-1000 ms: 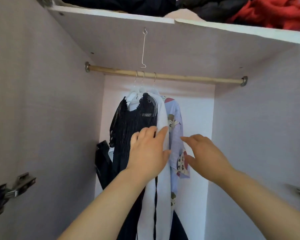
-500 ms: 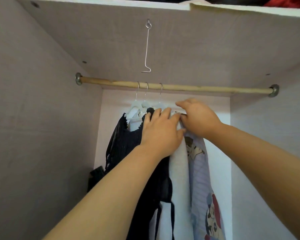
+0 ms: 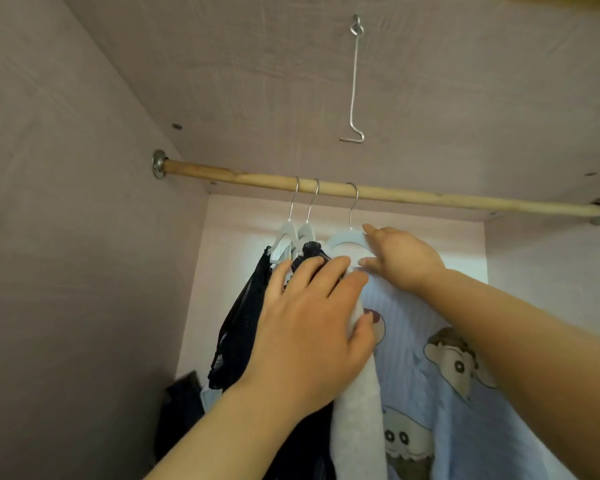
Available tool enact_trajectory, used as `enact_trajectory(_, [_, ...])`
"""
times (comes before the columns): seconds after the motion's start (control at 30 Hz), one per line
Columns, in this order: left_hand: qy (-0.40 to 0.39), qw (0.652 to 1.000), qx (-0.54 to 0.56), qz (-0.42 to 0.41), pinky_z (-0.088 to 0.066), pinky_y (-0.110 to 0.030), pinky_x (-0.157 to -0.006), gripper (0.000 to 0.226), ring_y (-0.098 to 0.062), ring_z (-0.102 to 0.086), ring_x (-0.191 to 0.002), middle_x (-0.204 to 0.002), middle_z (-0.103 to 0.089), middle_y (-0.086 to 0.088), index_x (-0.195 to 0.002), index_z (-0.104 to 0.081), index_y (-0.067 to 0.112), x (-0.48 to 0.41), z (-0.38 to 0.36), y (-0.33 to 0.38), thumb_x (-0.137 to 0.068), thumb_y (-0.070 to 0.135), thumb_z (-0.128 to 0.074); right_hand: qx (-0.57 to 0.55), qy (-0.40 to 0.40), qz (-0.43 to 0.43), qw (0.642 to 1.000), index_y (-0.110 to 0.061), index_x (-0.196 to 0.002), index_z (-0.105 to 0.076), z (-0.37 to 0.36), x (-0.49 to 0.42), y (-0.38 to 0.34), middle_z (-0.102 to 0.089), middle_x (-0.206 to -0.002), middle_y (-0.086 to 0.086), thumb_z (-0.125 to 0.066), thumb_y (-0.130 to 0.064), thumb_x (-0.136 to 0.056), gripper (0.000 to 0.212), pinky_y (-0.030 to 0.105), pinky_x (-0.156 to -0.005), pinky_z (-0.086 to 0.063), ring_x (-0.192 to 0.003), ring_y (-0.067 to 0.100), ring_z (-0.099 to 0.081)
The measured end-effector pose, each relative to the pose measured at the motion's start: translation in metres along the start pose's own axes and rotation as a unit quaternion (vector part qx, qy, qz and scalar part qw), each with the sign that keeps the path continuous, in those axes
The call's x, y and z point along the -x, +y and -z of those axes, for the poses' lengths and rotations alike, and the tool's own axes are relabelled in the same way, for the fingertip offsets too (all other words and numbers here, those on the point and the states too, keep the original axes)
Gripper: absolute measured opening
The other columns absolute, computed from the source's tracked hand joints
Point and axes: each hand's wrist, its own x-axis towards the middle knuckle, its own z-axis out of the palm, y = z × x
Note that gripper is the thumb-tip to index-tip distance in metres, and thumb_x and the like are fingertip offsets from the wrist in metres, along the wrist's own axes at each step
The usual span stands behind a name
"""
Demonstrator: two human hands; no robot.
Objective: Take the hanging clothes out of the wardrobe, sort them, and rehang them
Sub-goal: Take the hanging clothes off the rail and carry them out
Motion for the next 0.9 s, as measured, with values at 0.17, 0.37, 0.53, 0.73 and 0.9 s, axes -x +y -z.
enact_trajectory(0.17, [0.011,1.000,0.007,-0.010,-0.028,-0.038,-0.105,0.037,-0.013,-0.049,-0.111,-0.118,-0.060,0.009,-0.109,-0.063,0.024,0.003,-0.006,-0.004,-0.080,0.037,-0.043,0.026,0.025,-0.001,0.999,-0.020,-0.148,-0.018,-0.018,-0.019,-0.002,-0.047,-0.130,0.009,-0.050,-0.019,-0.094,0.063,0.040,-0.084,-0.048,-0.113,0.029,-0.050])
enact_trajectory(0.37, [0.008,1.000,0.007,-0.011,-0.028,-0.040,-0.104,0.037,-0.014,-0.051,-0.113,-0.120,-0.059,0.008,-0.110,-0.062,0.024,0.003,-0.009,-0.004,-0.080,0.038,-0.045,0.057,0.067,0.009,0.996,-0.017,-0.143,-0.029,-0.026,-0.027,0.018,-0.055,-0.105,0.009,-0.048,-0.002,-0.088,0.060,0.037,-0.072,-0.050,-0.092,0.028,-0.058])
enact_trajectory(0.53, [0.006,1.000,0.012,-0.008,-0.030,-0.043,-0.104,0.038,-0.016,-0.052,-0.113,-0.121,-0.060,0.006,-0.111,-0.062,0.022,0.005,-0.010,-0.003,-0.082,0.039,-0.044,0.045,0.131,-0.003,0.990,-0.017,-0.127,-0.050,0.000,-0.017,0.050,-0.054,-0.092,0.009,-0.050,-0.006,-0.088,0.040,0.033,-0.067,-0.043,-0.087,0.034,-0.056])
enact_trajectory(0.73, [-0.009,1.000,0.009,0.012,-0.033,-0.047,-0.102,0.042,-0.020,-0.053,-0.113,-0.123,-0.060,0.002,-0.112,-0.063,0.020,0.004,-0.015,0.006,-0.083,0.039,-0.040,0.052,0.150,0.008,0.987,-0.016,-0.124,-0.055,0.038,0.054,0.069,-0.060,-0.097,0.014,-0.052,-0.012,-0.089,0.035,0.036,-0.069,-0.042,-0.091,0.035,-0.056])
enact_trajectory(0.9, [-0.003,0.999,0.021,0.042,-0.032,-0.053,-0.103,0.044,-0.030,-0.051,-0.117,-0.123,-0.059,-0.007,-0.114,-0.064,0.015,-0.001,-0.022,0.036,-0.084,0.029,-0.037,0.061,0.139,-0.029,0.988,-0.011,-0.125,-0.057,0.072,0.146,0.079,-0.064,-0.095,0.017,-0.060,-0.009,-0.087,0.039,0.038,-0.070,-0.042,-0.090,0.037,-0.057])
